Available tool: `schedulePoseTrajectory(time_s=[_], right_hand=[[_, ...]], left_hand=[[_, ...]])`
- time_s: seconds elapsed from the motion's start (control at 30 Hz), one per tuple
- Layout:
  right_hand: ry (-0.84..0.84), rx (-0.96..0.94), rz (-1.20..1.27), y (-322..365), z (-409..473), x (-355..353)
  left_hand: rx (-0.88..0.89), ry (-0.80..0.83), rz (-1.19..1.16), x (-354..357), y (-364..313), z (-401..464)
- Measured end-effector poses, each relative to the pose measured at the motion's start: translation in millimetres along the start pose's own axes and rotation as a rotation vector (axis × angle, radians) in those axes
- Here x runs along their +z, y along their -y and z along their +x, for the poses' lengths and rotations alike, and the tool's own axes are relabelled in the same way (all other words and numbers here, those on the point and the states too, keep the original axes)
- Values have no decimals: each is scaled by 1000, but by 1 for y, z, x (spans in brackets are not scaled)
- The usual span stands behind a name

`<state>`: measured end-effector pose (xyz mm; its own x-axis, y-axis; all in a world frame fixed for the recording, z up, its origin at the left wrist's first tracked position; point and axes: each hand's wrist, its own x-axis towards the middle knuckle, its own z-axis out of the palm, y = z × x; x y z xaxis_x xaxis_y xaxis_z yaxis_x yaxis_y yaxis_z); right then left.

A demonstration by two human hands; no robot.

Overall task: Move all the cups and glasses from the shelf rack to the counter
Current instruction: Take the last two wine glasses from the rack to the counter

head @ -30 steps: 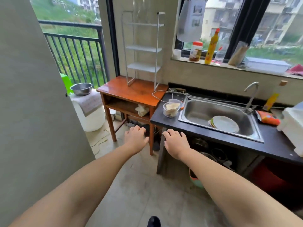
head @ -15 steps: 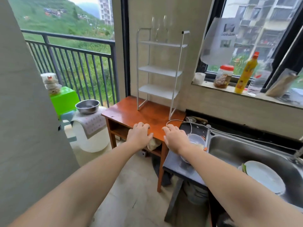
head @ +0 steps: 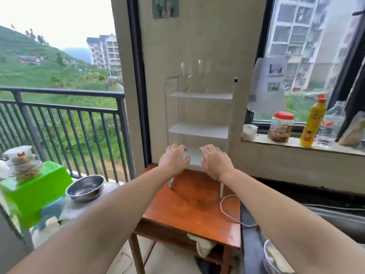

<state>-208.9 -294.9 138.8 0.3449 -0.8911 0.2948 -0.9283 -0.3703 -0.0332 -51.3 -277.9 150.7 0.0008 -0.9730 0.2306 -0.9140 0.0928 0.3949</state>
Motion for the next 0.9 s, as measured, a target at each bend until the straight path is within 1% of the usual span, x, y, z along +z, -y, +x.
schedulePoseTrajectory(time_s=[0.2, 0.37, 0.47, 0.57, 0.63, 0.7, 0.73, 0.8, 0.83, 0.9], right_hand=[[-109, 114, 152, 2, 95, -40], [-258, 102, 203, 2, 165, -80], [-340, 105, 251, -6, 211, -93], [-410, 202, 319, -19, 251, -101], [-396, 313, 391, -31, 273, -104], [-336, 423, 541, -47, 299, -105], [-305, 457, 655, -54, 313, -105], [-265, 510, 984, -63, 333, -104], [-250, 523, 1137, -66, 341, -102], [-217, 534, 1277, -69, 351, -99]], left_hand=[[130, -51, -27, -48, 7, 96], [223, -117, -82, -77, -7, 174], [251, -194, -139, -93, -16, 221], [189, -215, -257, -102, -20, 267], [104, -197, -370, -104, -20, 298], [3, -154, -552, -105, -21, 327], [-47, -126, -659, -104, -22, 343], [-137, -81, -835, -102, -21, 363], [-168, -58, -903, -99, -20, 371], [-202, -17, -972, -92, -20, 384]])
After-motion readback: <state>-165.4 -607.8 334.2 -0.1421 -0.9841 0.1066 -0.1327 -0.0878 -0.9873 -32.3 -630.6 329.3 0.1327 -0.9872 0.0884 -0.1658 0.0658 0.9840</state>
